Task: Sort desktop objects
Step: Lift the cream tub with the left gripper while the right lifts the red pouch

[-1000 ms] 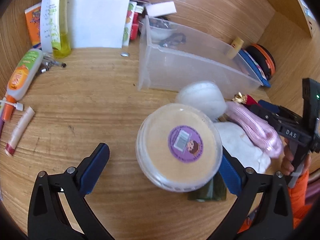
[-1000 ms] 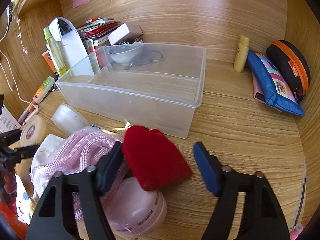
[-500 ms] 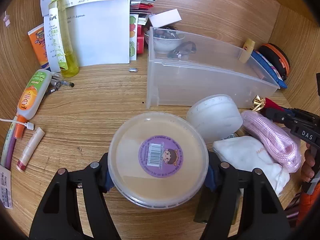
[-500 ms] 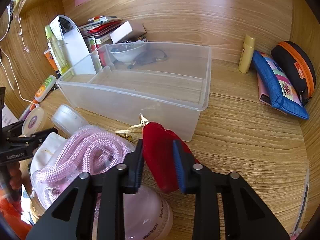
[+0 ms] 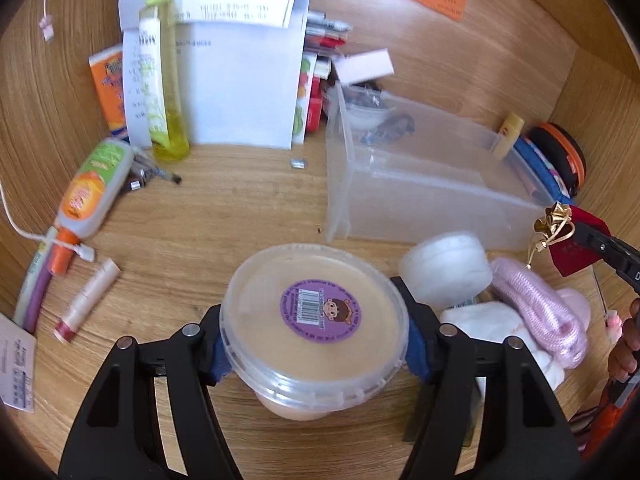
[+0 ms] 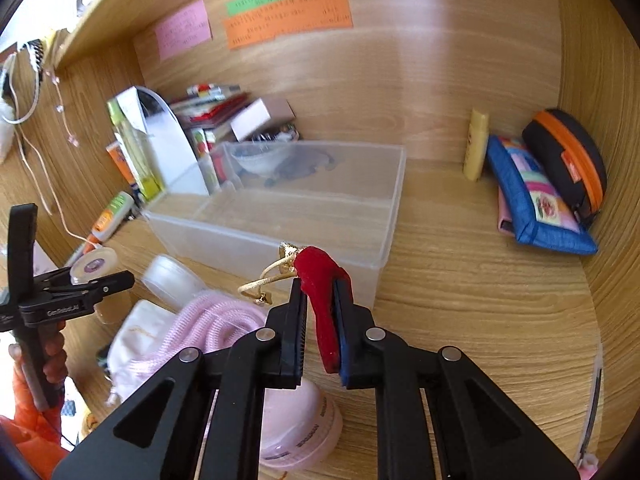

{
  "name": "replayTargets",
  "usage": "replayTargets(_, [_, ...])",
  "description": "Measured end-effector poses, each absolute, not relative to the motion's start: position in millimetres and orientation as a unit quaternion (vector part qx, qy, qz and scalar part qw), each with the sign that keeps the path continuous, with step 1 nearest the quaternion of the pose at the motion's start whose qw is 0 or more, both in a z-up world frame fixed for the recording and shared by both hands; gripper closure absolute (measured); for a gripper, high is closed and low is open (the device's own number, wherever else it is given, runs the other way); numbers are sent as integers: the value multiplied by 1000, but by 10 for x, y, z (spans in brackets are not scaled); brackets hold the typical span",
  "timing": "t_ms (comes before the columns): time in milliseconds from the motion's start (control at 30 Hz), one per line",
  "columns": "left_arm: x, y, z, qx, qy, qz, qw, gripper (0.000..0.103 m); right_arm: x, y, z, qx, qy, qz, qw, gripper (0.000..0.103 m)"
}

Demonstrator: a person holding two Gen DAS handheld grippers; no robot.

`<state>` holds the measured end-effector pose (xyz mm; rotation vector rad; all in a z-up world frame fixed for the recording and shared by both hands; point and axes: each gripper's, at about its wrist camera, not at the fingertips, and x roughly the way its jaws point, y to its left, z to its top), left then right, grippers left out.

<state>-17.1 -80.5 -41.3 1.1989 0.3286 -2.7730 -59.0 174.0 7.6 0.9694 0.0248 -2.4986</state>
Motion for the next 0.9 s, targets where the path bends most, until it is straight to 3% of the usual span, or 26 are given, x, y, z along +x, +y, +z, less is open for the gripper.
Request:
replayTargets(667, [-302,-765,158,328,107,-938,37,36,-667,1726,358,320,14,-912,255,92])
replayTargets(700, [-305,-763,157,329,108,-938,34,36,-690,1731,306,335,17,-908,251,89])
replayTargets(733, [-306,-761,154,330,110,-937,32,36,-721,1741,229,352,21,-904,242,72])
replayTargets(767, [-309,-752,144,332,111,-936,28,36,-739,1761,172,360,21,-902,238,49])
replayTargets(833, [-305,-729,119,336,113,-935,25,36,-764,1814,43,373,23,-898,230,29])
replayTargets(900, [-305,-702,88,342,110,-933,22,36,-820,1835,-92,396,35,-889,227,29])
